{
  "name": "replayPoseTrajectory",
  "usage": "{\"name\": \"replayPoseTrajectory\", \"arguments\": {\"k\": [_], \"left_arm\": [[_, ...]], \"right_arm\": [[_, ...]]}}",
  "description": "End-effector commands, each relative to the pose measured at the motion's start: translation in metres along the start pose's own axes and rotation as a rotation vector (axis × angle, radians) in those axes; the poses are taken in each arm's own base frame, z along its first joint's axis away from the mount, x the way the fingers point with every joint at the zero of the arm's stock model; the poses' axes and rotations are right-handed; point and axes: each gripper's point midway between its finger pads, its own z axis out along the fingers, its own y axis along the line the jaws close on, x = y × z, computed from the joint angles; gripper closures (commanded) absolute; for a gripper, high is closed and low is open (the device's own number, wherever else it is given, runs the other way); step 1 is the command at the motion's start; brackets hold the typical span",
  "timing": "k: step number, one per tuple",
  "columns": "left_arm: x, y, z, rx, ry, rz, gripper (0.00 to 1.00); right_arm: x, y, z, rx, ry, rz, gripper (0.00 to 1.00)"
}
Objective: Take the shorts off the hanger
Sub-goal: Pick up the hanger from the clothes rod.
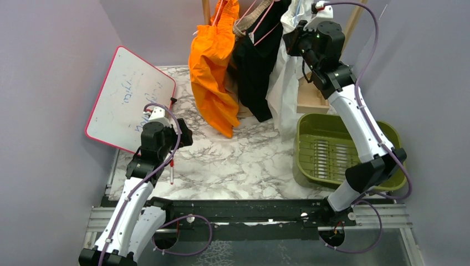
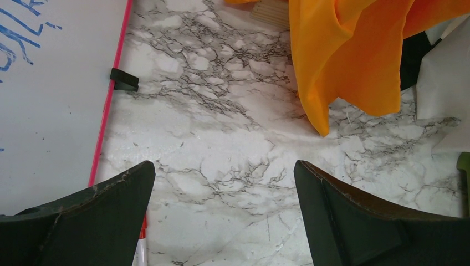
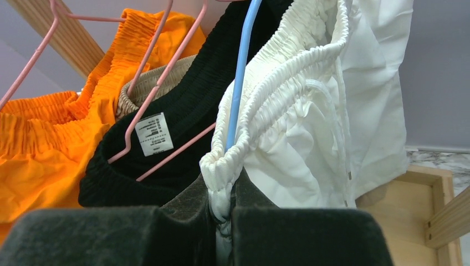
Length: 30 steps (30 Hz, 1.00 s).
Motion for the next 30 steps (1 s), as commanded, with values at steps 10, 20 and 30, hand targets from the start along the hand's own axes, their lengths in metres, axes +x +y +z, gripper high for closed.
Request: {"name": "replayPoseTrajectory", "arguments": {"k": [10,20,30], "left_arm": [[-0.009,-0.002,-0.003,0.018,-0.028,0.0,0.01],[-0.011,-0.003,-0.005,0.025,-0.038,-0.005,0.01],[-0.018,-0.004,-0.011,0.03,-0.074,-0.002,0.01]], "right_arm": [[0.004,0.026,-0.079,-0.188,0.034,0.067,0.99],[0.076,0.059,-0.17,-0.465,0.241,0.221,0.99],[0.137,0.088,-0.265,-0.816,0.455,0.244,0.99]]}}
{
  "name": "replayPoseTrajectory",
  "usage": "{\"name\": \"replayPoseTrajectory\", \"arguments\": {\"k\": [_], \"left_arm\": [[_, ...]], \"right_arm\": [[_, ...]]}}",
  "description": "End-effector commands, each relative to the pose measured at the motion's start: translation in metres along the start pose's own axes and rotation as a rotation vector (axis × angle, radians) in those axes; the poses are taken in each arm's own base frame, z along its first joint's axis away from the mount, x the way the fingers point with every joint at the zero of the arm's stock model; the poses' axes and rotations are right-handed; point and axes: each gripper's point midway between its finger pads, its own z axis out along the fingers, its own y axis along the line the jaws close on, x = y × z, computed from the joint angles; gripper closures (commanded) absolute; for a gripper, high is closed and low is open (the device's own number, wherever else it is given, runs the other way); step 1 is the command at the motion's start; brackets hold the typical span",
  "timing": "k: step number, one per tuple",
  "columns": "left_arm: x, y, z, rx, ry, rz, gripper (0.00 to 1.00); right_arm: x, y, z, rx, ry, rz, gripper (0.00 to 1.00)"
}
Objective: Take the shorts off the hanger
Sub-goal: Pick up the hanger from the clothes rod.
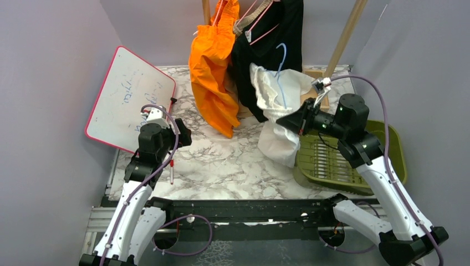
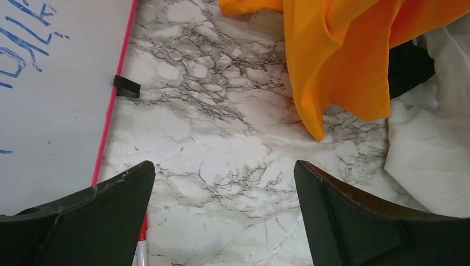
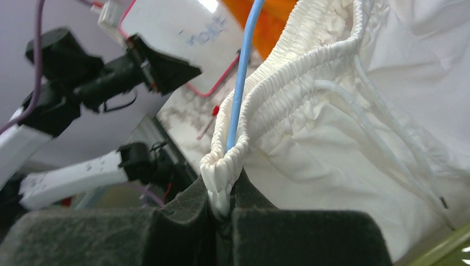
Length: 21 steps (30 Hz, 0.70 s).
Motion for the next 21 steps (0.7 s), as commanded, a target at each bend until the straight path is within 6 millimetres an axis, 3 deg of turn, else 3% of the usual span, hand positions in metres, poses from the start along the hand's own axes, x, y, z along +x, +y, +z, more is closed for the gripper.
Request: {"name": "replayPoseTrajectory", "arguments": {"k": [1,9,13,17,21], "left_arm": [[-0.014,-0.004,-0.007,0.025,-0.054,0.004,0.01],[-0.029,-0.004,-0.023,0.029,-0.139,0.012,0.01],[-0.037,-0.005,-0.031,0.031,-0.175,0.013,0.01],[-0.047,-0.001,-0.039,0.013,-0.223,0.009,0.01],[-0.064,-0.006,-0.056,0.022,-0.27,-0.035,0.01]], "right_arm": [[0.038,0.047,-0.022,-0.282,0.123,0.012,0.99],[0.076,0.079,-0.051,-0.556,0.235,0.009,0.99],[0.081,0.086,-0.056,-0.641,0.278,-0.007,0.99],[0.082,0.081,-0.047,-0.629,0.356,0.032,0.99],[0.075,0.103,-0.05,-0.738,0.378,0.001,0.99]]}}
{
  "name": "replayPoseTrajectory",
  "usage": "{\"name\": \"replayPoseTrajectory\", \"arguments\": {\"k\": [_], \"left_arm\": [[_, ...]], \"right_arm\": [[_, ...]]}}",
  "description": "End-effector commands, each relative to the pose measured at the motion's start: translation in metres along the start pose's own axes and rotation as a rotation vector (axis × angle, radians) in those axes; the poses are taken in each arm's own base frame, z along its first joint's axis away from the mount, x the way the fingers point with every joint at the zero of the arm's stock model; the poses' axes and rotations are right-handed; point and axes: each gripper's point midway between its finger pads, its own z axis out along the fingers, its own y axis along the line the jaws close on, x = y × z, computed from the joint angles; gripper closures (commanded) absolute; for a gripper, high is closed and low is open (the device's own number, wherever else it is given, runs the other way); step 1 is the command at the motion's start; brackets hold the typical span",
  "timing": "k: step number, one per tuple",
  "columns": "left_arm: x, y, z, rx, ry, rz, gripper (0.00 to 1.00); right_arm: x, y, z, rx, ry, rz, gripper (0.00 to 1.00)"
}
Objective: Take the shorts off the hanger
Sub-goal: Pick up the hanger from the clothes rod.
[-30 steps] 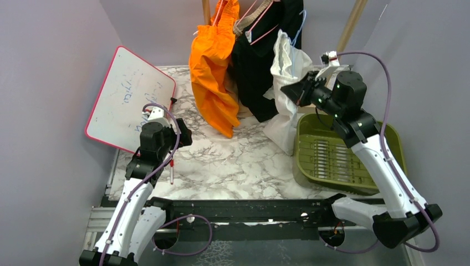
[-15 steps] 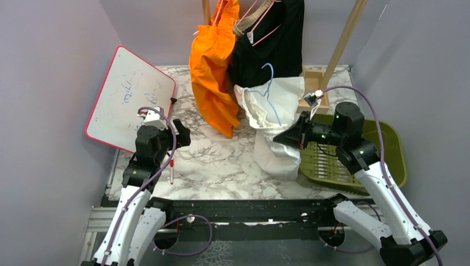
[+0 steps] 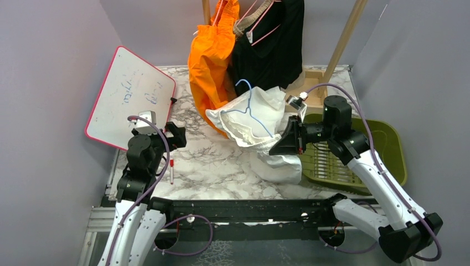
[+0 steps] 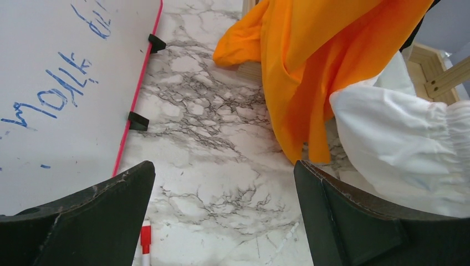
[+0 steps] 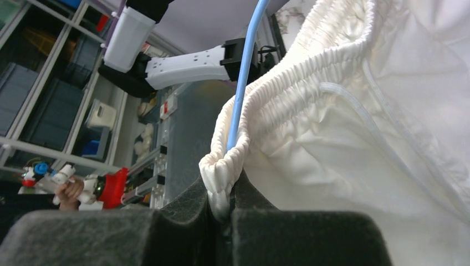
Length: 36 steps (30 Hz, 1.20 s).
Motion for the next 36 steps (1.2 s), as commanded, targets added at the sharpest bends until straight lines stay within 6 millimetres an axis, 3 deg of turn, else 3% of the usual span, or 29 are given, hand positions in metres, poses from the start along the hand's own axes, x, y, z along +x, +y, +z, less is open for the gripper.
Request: {"name": "replayPoseTrajectory", "arguments": {"k": [1,5,10,13,18,24,30,33,36], "left_arm": [[-0.04,-0.005,-0.019,-0.005,-0.108,-0.043,0.01],[-0.079,-0.016,-0.042,0.025,-0.201,-0.056,0.01],[-0.115,-0.026,-0.064,0.048,-0.267,-0.033,0.01],[-0.133,-0.032,-0.079,0.066,-0.312,-0.033,0.01],[-0.138,-0.035,-0.085,0.081,-0.319,-0.031,0.01],[-0.115,-0.048,-0.072,0.169,-0.244,0.022,0.01],[-0.042,-0.108,-0.052,0.589,0.046,0.093,0.05],[-0.013,-0.114,-0.047,0.669,0.135,0.072,0.06],[-0.001,-0.114,-0.048,0.688,0.15,0.074,0.07]], "right_arm": [[-0.006,0.045,0.002,-0.191,0.062,-0.109,0.99],[-0.011,0.074,0.007,-0.302,0.101,-0.167,0.99],[-0.04,0.113,-0.004,-0.336,0.053,-0.326,0.99],[-0.051,0.099,0.001,-0.243,0.038,-0.33,0.99],[-0.031,0.02,0.032,-0.14,0.088,-0.168,0.99],[0.008,-0.037,0.075,-0.137,0.213,-0.07,0.99],[0.033,-0.052,0.104,-0.174,0.3,-0.061,0.99],[0.041,-0.056,0.107,-0.176,0.306,-0.041,0.99],[0.047,-0.062,0.107,-0.148,0.296,-0.021,0.99]]}}
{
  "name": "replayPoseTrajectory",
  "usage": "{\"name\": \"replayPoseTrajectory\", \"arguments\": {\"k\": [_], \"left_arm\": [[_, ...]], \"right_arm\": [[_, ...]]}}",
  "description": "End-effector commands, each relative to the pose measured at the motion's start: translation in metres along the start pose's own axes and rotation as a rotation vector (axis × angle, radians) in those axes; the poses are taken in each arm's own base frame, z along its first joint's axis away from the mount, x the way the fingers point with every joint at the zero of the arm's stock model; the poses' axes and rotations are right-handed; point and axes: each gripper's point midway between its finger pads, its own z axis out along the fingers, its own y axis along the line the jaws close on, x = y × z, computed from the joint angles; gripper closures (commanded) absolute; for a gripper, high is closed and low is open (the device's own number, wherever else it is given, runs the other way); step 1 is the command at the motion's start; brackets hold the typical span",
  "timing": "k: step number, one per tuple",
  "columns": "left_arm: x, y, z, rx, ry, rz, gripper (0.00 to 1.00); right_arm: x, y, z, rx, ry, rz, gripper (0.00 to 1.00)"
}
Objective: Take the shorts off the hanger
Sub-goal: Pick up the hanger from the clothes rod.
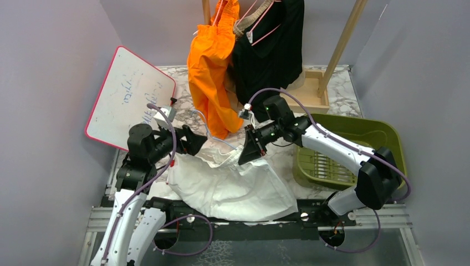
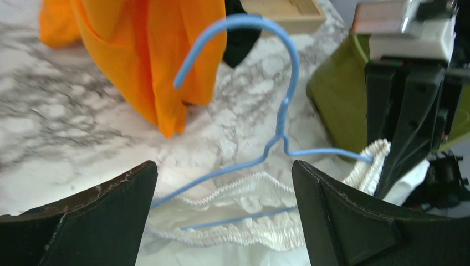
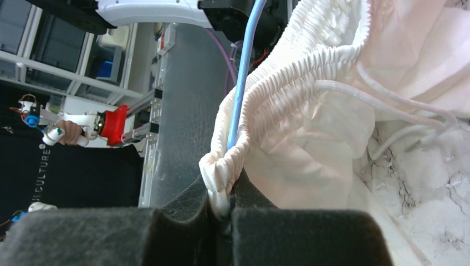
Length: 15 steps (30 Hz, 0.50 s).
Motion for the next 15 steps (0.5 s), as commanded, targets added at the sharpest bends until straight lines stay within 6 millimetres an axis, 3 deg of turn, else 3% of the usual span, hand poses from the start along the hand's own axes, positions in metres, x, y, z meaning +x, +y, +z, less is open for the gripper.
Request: {"name": "replayPoseTrajectory", "arguments": {"k": [1,10,15], "left_arm": [[0.014,-0.028,-0.003,0.189,0.016,0.025,0.06],[0.007,-0.034,0.013,0.263,-0.062,-0.075,0.15],[0.019,-0.025,0.029,0.257,-0.022,-0.142,0.24]], "right_arm": [[-0.001,-0.004,0.001,0.016,-0.035,-0.043,0.99],[0.011,0.002,0.003,-0.02,-0.053,-0.015,0.99],[0.009,0.009,0.002,-0.043,-0.071,-0.018,0.99]]}}
